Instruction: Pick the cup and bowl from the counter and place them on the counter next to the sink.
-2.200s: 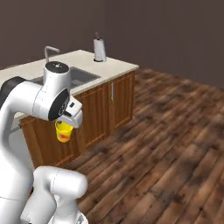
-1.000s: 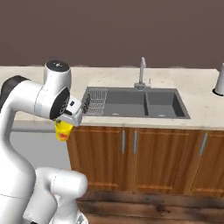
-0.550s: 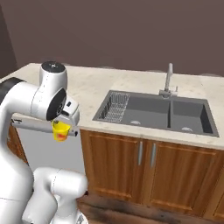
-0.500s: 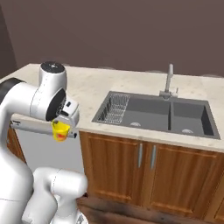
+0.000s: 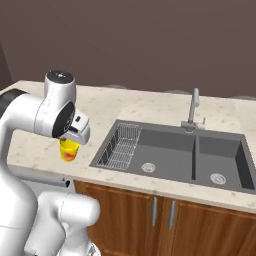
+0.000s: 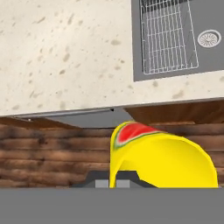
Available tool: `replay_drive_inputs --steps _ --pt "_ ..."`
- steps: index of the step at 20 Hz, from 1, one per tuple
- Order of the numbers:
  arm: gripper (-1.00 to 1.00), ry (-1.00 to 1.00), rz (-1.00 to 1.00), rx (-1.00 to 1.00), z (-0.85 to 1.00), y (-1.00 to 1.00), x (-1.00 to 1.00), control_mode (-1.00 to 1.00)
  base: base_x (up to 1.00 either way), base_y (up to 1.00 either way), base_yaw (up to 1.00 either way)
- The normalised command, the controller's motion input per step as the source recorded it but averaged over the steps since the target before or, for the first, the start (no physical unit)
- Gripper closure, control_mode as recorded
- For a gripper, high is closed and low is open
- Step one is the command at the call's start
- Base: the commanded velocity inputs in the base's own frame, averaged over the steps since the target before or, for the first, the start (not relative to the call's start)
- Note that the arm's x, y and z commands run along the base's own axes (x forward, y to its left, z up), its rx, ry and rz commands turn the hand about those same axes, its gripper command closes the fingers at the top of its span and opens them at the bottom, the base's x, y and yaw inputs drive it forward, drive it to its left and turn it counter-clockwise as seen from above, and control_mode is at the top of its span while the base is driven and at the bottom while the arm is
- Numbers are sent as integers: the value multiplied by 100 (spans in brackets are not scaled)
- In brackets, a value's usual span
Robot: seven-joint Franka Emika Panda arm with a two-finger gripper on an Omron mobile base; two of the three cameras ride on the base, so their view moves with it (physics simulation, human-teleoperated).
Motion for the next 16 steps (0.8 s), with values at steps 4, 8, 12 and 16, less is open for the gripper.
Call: replay_drive_inputs --steps 4,8,12,16 --pt "100 0 0 0 0 0 0 100 69 3 6" --pt "100 0 0 0 0 0 0 100 35 0 6" --pt "100 0 0 0 0 0 0 100 25 0 0" --pt "100 0 0 0 0 0 0 100 0 0 0"
